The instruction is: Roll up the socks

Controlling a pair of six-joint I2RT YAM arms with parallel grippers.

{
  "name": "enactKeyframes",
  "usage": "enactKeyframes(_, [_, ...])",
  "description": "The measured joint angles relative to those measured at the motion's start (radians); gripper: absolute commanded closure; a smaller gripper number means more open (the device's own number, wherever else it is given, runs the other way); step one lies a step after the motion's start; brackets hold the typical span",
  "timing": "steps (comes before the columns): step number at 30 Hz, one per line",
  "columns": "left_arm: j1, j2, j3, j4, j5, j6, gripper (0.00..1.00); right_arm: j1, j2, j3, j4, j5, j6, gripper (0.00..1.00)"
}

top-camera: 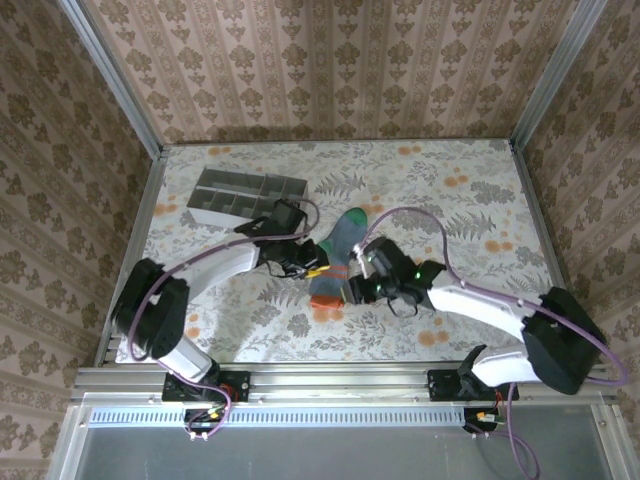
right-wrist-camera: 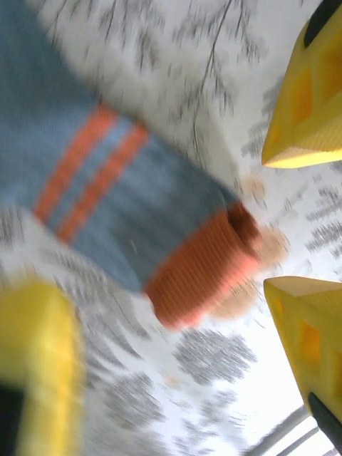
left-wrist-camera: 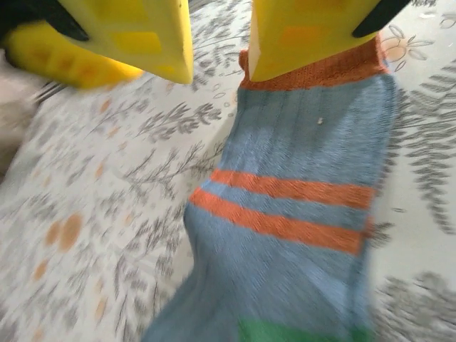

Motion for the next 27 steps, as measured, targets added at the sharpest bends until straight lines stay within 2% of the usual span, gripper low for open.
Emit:
enactKeyframes(2, [0.048,-0.05,-0.05,0.008,0.0,-0.04,0.76,0.1,-0.028,-0.018,0.026,0.046,-0.099,0.52])
enactKeyframes(4, [0.082,-0.075,-0.089,0.01,-0.001,-0.067,0.76,0.149,-0.019,-0.019,0.035,0.082,-0.18,0.52])
enactKeyframes(11, [0.124,-0.106,-0.18,0.022,0.002,-0.122,0.76,0.227,0.181,0.055,-0.008,0.229,-0.402,0.48])
enactKeyframes(19, [0.129,-0.148,-0.218,0.048,0.005,-0.151,0.76,0.289,0.304,0.124,-0.012,0.405,-0.56,0.5])
enactKeyframes(24, [0.131,-0.161,-0.25,0.059,0.006,-0.165,0.76,0.312,0.377,0.159,-0.014,0.464,-0.603,0.65])
enactKeyframes(27, [0.138,-0.167,-0.263,0.058,0.009,-0.169,0.76,0.328,0.407,0.171,-0.02,0.473,-0.604,0.83])
